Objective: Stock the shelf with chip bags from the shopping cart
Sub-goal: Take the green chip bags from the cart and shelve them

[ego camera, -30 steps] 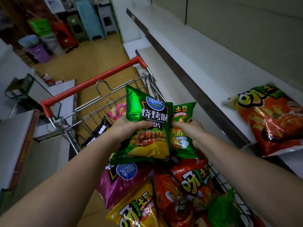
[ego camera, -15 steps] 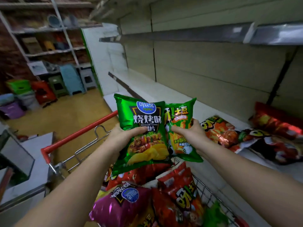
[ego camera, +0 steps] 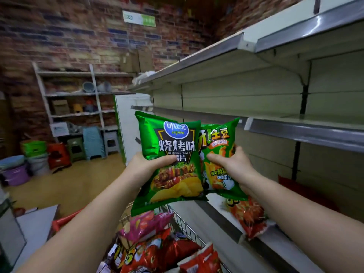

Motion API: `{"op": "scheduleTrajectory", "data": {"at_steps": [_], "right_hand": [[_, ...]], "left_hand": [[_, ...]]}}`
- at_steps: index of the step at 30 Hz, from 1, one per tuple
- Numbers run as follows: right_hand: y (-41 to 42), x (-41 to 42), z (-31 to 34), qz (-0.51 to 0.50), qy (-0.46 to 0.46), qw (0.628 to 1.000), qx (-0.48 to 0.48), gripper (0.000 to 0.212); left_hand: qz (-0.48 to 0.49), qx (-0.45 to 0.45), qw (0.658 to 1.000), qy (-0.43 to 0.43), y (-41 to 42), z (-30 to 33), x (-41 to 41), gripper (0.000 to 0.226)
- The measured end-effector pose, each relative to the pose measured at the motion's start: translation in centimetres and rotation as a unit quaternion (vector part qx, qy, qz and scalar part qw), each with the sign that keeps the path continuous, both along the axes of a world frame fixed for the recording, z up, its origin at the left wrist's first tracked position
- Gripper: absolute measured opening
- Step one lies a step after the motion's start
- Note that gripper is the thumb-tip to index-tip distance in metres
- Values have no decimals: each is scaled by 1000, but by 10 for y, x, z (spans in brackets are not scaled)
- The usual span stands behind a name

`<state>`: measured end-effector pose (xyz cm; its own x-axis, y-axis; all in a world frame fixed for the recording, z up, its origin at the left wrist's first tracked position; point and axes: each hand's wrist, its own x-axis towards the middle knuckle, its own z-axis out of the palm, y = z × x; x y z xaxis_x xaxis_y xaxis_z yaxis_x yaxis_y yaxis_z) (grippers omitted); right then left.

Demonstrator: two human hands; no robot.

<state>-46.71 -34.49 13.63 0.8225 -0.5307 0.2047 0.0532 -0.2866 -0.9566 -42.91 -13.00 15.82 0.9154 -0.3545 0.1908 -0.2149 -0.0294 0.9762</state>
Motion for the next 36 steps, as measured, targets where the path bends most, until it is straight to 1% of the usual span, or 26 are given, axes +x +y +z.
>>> {"op": "scheduleTrajectory", "data": {"at_steps": [4,8,11,14,18,20,24,32,36], "right_hand": [[-7,-21,15,-12,-26,999,-17,59],[-13,-44,26,-32,-42,998,-23,64],[-21,-63,41,-67,-66,995,-28,70],[-31,-84,54,-105,-76,991,-38,72],[-40,-110,67,-170,-71,982,-44,73],[-40,-125,71,-200,-73,976,-44,68],[-37,-160,74,-270,-75,959,-46,61],[-24,-251,70,-397,-79,914,-35,61],[-15,-306,67,-454,-75,888,-31,61]], "left_hand": [[-12,0,999,-34,-5,17,-19,40],[-41,-7,998,-50,-12,28,-33,31],[-80,-11,994,-72,-22,41,-34,43],[-118,-17,989,-84,-37,53,-32,60],[-187,-32,978,-84,-55,66,-31,64],[-222,-30,970,-90,-63,72,-32,66],[-295,-31,951,-93,-81,78,-43,60],[-435,-38,897,-65,-122,79,-93,57],[-497,-45,865,-56,-142,75,-133,49]]}}
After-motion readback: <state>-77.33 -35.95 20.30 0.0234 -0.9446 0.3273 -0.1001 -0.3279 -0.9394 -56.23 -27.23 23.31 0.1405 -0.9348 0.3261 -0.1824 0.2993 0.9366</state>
